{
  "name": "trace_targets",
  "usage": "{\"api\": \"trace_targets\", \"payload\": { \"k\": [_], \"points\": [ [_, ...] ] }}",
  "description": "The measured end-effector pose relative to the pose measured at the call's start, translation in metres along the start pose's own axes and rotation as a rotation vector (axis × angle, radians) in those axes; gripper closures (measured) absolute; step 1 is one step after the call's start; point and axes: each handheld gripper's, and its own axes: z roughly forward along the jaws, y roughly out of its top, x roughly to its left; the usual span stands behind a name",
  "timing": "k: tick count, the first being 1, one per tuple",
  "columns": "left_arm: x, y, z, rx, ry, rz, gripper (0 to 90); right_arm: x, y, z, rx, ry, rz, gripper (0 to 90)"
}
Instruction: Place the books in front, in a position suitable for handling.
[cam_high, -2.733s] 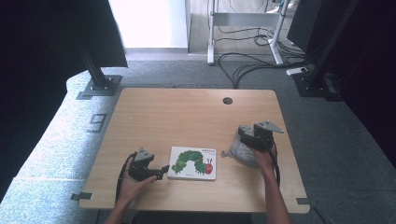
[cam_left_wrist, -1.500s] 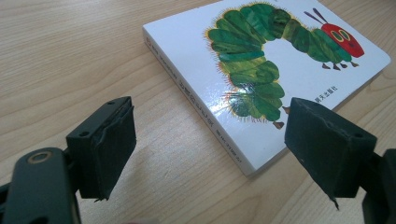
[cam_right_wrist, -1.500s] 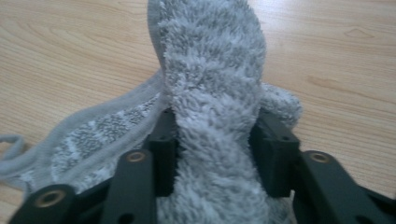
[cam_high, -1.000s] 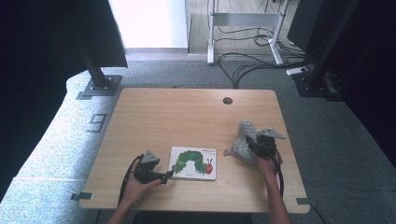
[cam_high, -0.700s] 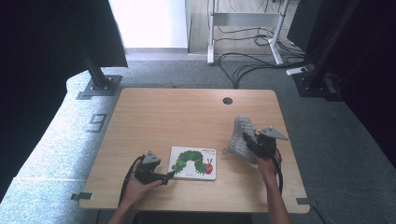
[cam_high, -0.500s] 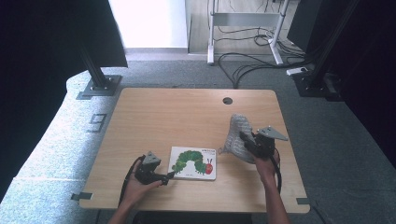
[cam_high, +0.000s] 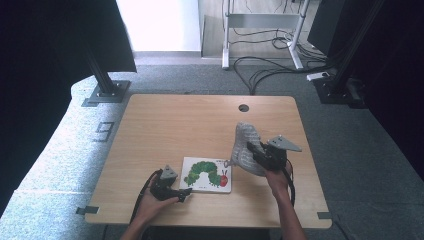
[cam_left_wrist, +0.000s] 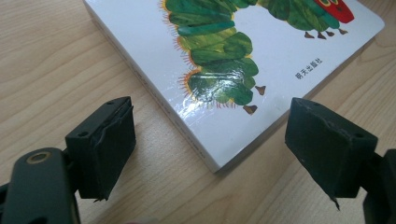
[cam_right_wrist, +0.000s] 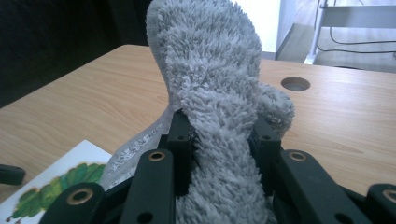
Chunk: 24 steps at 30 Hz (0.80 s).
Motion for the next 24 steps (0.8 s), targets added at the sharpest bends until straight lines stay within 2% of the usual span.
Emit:
{"api": "trace_targets", "payload": {
  "k": [24],
  "points": [
    [-0.011,0.001,0.008,-0.001,0.012,0.022,16.8,0.027,-0.010,0.028,0.037,0.081,0.011,66.6]
  ]
}}
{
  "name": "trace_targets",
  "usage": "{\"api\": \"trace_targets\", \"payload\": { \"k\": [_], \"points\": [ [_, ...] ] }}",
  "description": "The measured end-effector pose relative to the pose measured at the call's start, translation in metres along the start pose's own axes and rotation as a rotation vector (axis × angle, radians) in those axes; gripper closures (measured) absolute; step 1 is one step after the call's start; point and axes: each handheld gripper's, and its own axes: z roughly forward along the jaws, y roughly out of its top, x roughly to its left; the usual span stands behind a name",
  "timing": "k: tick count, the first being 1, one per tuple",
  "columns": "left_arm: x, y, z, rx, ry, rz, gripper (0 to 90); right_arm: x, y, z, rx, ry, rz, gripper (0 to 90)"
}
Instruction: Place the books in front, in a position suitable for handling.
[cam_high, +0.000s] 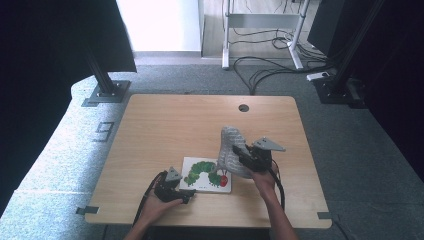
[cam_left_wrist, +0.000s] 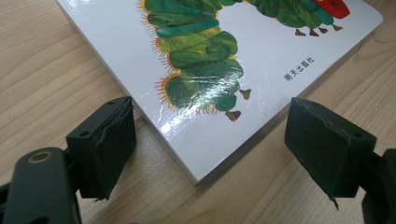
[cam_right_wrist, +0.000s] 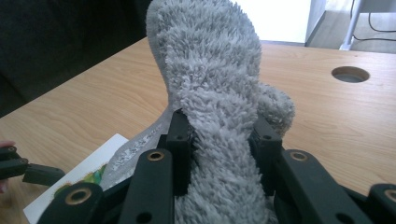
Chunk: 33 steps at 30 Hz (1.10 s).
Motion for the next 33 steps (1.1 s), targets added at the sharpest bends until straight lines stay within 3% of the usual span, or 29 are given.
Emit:
{"api": "trace_targets", "payload": {
  "k": [13,20,25,26,28,33],
  "points": [
    [-0.001,0.000,0.000,-0.006,0.005,-0.006,16.9,0.023,-0.005,0.023,0.027,0.068,-0.003,66.5],
    [-0.001,-0.001,0.000,-0.006,0.004,-0.008,17.1,0.058,-0.015,0.060,0.105,0.132,-0.081,66.0],
    [-0.001,-0.001,0.000,-0.006,0.001,-0.005,17.1,0.076,-0.024,0.091,0.158,0.153,-0.105,65.9],
    [-0.001,-0.001,0.000,-0.006,0.001,-0.005,17.1,0.076,-0.024,0.091,0.158,0.153,-0.105,65.9],
    [-0.001,-0.001,0.000,-0.006,0.002,-0.004,17.1,0.085,-0.029,0.110,0.202,0.154,-0.122,65.6],
    [0.000,-0.001,-0.001,-0.007,-0.007,-0.011,17.1,0.095,-0.035,0.122,0.240,0.119,-0.172,64.9]
  ]
}}
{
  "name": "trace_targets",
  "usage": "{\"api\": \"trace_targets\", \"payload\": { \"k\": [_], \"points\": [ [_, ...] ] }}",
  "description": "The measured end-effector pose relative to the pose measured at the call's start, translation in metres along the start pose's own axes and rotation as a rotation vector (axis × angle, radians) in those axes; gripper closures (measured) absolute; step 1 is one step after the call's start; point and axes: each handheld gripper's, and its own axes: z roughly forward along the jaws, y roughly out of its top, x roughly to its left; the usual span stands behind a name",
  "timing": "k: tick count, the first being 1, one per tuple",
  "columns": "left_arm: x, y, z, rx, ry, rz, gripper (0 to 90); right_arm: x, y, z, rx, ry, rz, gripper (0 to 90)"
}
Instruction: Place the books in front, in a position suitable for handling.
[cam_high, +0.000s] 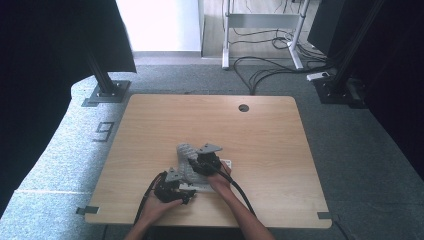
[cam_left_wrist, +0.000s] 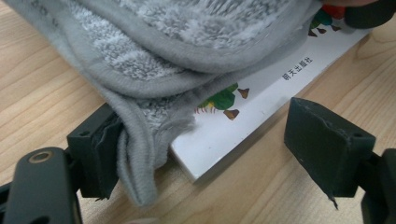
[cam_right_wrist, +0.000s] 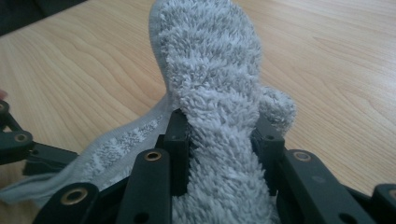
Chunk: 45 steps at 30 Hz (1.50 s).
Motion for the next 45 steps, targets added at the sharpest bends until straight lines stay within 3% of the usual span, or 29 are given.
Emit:
{"api": "trace_targets", "payload": {
  "k": [16,32,45],
  "points": [
    [0.001,0.000,0.000,-0.001,-0.005,-0.001,17.1,-0.005,-0.005,-0.014,0.010,-0.043,-0.031,62.9],
    [0.000,0.001,-0.001,0.002,0.000,0.005,17.1,-0.053,-0.036,-0.059,0.016,-0.157,0.066,61.8],
    [-0.001,0.001,-0.002,-0.002,-0.008,0.002,17.1,-0.066,-0.047,-0.077,0.028,-0.223,0.077,61.5]
  ]
}}
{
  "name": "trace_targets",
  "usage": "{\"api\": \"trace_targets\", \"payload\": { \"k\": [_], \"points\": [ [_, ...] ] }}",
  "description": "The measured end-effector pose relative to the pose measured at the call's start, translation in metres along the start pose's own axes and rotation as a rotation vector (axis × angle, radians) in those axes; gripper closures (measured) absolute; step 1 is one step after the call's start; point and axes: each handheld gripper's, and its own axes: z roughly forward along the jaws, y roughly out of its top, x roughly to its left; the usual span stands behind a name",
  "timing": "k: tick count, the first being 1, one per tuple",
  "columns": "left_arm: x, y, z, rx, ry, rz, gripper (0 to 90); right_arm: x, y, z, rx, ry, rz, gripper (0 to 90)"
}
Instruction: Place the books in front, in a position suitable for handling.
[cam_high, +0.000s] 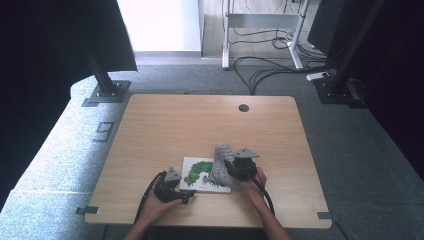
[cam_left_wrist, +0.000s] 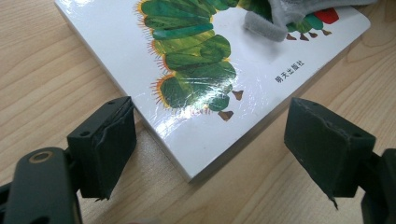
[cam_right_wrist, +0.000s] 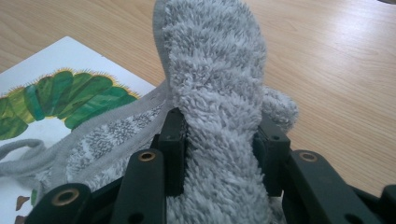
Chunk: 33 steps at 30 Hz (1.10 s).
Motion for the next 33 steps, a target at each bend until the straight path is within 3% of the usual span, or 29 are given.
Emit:
{"api": "trace_targets", "payload": {
  "k": [5,8,9,10,11,14,15,17,18,21,33],
  "points": [
    [0.000,0.000,0.000,-0.001,0.000,-0.001,17.1,0.004,0.002,-0.001,-0.023,0.004,-0.008,61.7],
    [0.000,0.000,0.000,-0.001,0.001,-0.002,17.1,0.016,0.009,-0.001,-0.048,0.037,-0.030,61.7],
    [0.000,0.000,0.000,0.000,0.002,-0.001,17.1,0.027,0.015,0.000,-0.063,0.062,-0.048,61.7],
    [0.000,0.000,0.000,-0.001,0.002,-0.001,17.1,0.027,0.015,0.000,-0.063,0.062,-0.048,61.7],
    [-0.001,0.000,0.000,0.000,0.006,0.001,17.1,0.040,0.021,0.002,-0.073,0.096,-0.075,61.7],
    [-0.001,0.001,0.000,0.001,0.008,0.002,17.1,0.053,0.026,0.007,-0.072,0.128,-0.095,61.7],
    [-0.001,0.001,0.001,-0.001,0.005,0.002,17.0,0.070,0.030,0.016,-0.060,0.160,-0.132,61.6],
    [-0.001,0.001,0.001,-0.002,0.005,0.001,17.1,0.077,0.031,0.021,-0.054,0.167,-0.145,61.6],
    [-0.001,0.001,0.000,0.000,0.004,0.001,17.1,0.088,0.031,0.031,-0.042,0.183,-0.153,61.6],
    [0.000,0.001,0.000,0.002,0.005,0.003,17.0,0.099,0.030,0.039,-0.024,0.175,-0.165,61.2],
    [-0.001,0.001,0.001,0.002,0.004,0.003,15.9,0.089,0.023,0.027,-0.015,0.162,-0.159,60.3]
  ]
}}
